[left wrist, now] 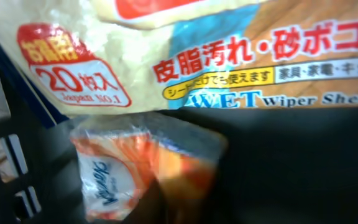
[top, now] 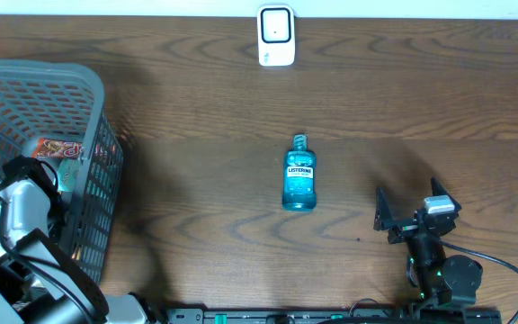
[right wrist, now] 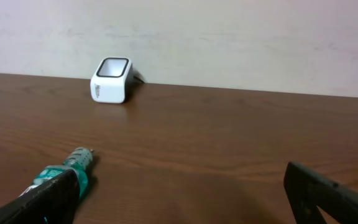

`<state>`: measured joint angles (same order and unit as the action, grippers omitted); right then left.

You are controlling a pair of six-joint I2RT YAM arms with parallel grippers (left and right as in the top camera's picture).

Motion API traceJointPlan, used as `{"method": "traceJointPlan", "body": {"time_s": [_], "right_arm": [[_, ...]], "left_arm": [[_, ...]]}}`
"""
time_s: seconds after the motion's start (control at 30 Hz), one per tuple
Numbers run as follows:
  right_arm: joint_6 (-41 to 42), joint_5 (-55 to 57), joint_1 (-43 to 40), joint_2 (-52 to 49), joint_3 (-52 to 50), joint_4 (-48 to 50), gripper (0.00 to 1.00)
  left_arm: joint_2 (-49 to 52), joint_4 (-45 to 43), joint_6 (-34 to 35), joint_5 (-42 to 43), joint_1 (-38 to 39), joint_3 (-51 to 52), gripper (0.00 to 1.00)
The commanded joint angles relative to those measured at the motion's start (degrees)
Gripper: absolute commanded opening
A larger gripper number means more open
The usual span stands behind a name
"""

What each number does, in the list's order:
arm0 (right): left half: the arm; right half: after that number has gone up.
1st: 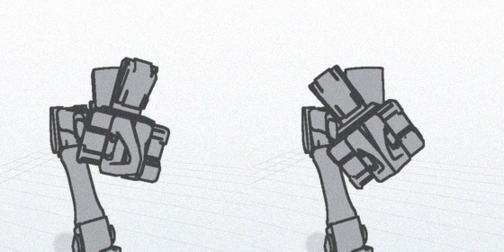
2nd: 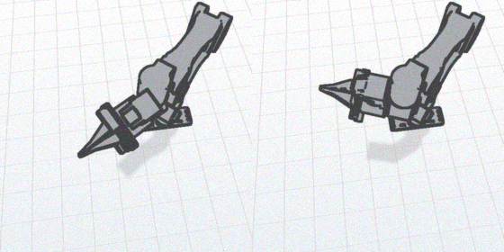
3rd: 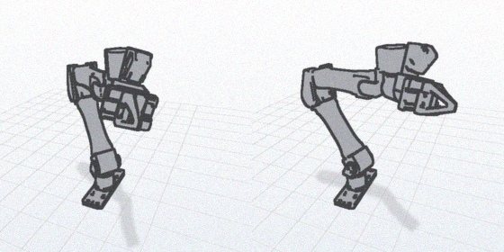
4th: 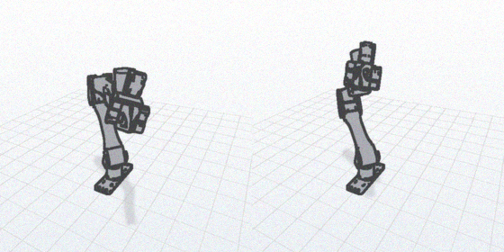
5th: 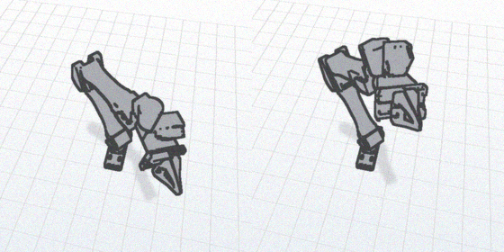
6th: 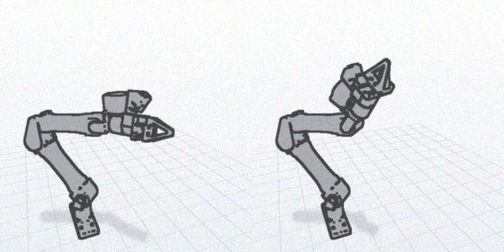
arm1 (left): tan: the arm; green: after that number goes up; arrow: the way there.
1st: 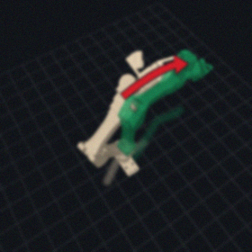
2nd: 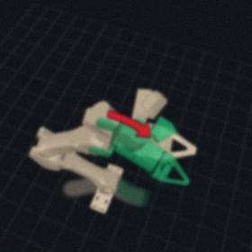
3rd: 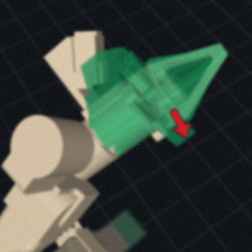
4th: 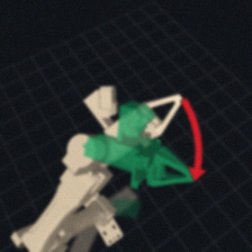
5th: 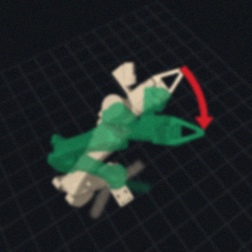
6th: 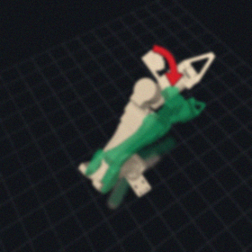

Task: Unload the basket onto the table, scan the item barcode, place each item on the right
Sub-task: 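Move the left gripper back into the basket toward the small orange pack, then grasp the small orange pack and place it left of the bottle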

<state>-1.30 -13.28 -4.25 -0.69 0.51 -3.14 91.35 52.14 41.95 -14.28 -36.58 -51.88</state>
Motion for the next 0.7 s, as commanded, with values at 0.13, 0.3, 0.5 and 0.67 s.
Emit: {"method": "traceJointPlan", "body": {"time_s": [0.13, 0.3, 0.5, 0.67], "right_arm": [[-0.1, 0.1, 0.2, 0.3, -0.2, 0.0, 0.99], [-0.1, 0.0, 0.2, 0.3, -0.2, 0.0, 0.99], [-0.1, 0.0, 0.2, 0.3, -0.2, 0.0, 0.99], [-0.1, 0.0, 0.2, 0.3, -0.2, 0.0, 0.99]], "left_arm": [[-1.4, 9.3, -3.8, 0.3, -0.4, -12.1, 0.07], [-6.2, 18.5, -5.0, 7.5, -0.4, -30.3, 0.07], [-18.3, 14.5, -6.4, 23.7, 0.7, -43.2, 0.07], [-29.3, 4.9, -11.6, 32.8, 11.6, -43.2, 0.07]]}}
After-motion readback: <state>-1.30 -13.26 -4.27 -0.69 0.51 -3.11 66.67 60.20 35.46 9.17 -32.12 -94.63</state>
